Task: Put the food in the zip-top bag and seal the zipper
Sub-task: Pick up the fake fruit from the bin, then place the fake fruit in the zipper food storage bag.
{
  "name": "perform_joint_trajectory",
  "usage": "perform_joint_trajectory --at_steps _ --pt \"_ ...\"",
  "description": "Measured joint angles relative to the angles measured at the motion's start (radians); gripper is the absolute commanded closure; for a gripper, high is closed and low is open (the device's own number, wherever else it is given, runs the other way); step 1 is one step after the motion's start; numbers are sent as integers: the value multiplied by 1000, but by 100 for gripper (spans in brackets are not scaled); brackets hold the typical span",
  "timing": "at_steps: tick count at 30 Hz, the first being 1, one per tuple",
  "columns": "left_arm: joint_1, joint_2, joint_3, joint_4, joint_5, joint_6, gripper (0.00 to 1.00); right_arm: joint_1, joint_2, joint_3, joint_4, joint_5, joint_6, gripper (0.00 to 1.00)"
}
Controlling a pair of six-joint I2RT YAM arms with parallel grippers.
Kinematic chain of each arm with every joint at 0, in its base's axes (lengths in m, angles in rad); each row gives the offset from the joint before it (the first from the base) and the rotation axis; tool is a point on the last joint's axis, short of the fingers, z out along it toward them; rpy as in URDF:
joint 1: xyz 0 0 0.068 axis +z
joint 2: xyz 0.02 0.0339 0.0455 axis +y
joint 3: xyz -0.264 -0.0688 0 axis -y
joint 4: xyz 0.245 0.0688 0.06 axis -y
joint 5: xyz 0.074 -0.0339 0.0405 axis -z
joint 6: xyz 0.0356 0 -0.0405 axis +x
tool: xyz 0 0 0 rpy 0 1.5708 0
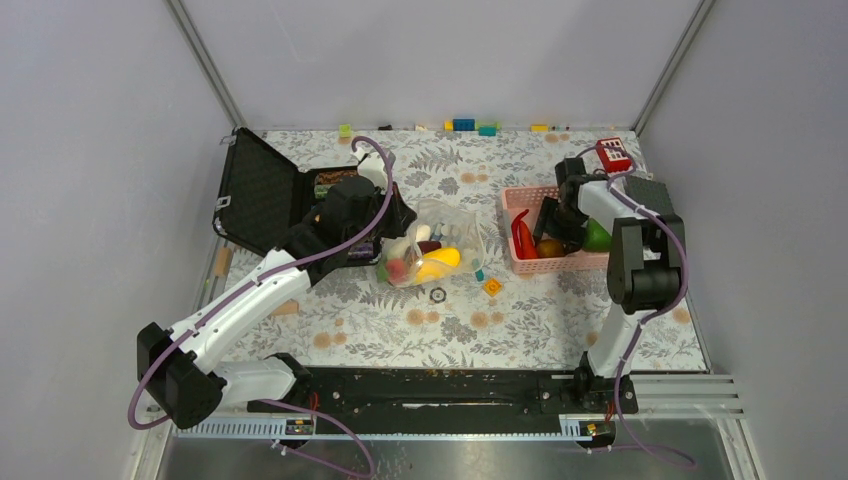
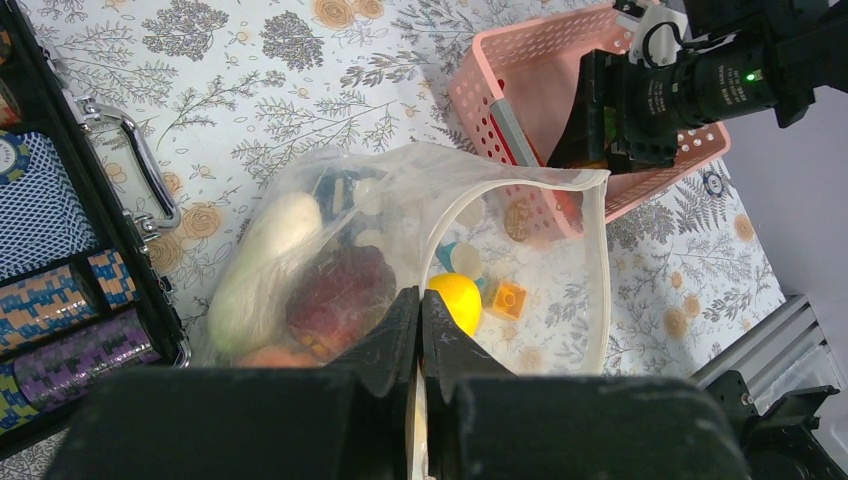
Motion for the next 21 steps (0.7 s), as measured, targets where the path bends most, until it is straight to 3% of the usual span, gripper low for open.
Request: perform_joint_trajectory --at_steps 10,21 --pt "0 -11 0 0 -1 -3 100 0 -170 -3 0 6 -4 66" --pt "0 -17 0 0 -8 -3 100 30 -596 -86 19 -96 -42 65"
